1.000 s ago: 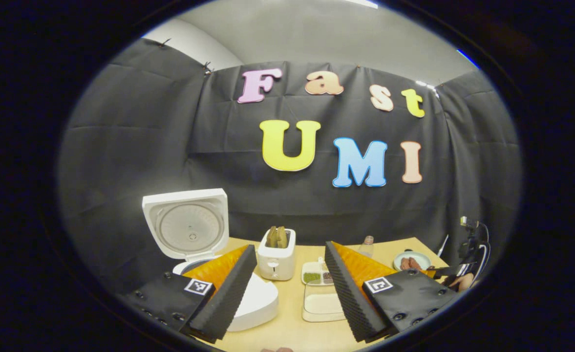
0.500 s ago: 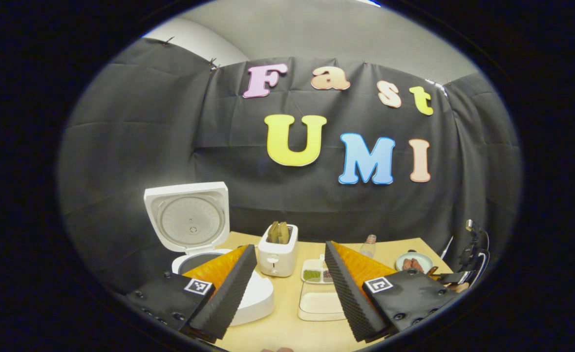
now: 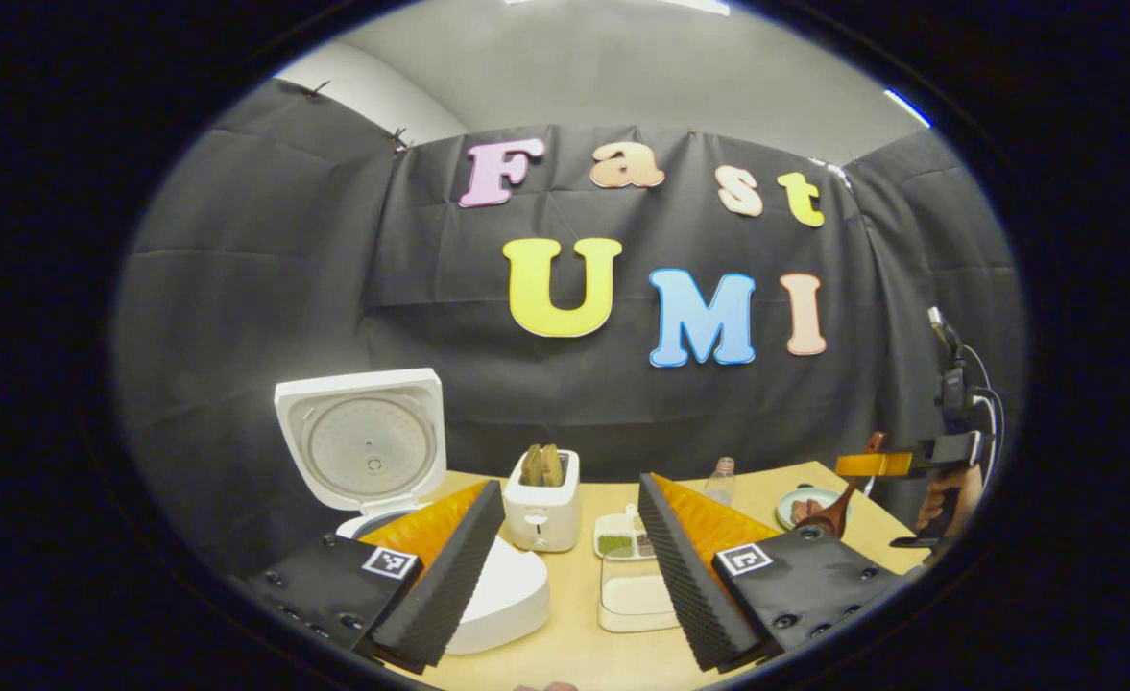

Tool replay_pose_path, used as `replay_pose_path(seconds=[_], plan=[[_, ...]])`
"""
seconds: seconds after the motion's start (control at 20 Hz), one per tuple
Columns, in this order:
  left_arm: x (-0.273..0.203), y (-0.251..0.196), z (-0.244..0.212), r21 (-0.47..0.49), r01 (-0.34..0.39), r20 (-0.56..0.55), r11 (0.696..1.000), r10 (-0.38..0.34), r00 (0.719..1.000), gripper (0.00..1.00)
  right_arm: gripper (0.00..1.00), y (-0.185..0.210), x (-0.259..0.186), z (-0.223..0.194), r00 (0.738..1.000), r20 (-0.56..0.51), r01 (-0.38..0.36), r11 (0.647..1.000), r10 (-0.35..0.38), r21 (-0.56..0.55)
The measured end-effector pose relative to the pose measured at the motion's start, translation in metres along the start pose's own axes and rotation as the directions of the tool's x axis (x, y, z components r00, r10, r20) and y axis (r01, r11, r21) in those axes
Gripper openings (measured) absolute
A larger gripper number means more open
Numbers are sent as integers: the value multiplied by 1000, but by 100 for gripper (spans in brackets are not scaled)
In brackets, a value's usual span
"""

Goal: Close the left gripper, press the button to open the rice cooker; take a wooden spoon from the chopstick holder with the right hand, scoop a spoonful of rice and pour it into the rice cooker, then put the wooden spoon back into the chopstick holder.

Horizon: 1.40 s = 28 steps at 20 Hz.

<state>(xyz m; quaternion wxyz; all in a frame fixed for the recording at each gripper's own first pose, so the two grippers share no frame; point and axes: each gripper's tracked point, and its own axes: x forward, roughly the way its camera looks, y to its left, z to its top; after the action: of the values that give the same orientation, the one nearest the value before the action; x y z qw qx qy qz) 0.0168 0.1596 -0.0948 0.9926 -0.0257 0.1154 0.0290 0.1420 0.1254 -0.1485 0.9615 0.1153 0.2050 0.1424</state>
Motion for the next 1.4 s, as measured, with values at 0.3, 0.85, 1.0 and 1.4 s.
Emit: replay_pose_path(seconds=[0.3, 0.85, 1.0, 1.4], plan=[[-3, 23, 5, 45, -12, 13, 999, 11, 1000, 98, 9, 65, 53, -37, 993, -65, -104, 991, 99, -82], [-9, 20, -17, 104, 17, -24, 994, -15, 1000, 96, 10, 77, 125, -148, 980, -197, -81, 939, 15, -335], [-11, 23, -27, 108, 26, -41, 994, -22, 999, 95, 10, 96, 124, -160, 974, -221, -117, 947, 51, -298], [-24, 42, -37, 80, 7, -53, 997, -3, 999, 97, 10, 160, 123, -182, 914, -305, -248, 963, 269, 105]])
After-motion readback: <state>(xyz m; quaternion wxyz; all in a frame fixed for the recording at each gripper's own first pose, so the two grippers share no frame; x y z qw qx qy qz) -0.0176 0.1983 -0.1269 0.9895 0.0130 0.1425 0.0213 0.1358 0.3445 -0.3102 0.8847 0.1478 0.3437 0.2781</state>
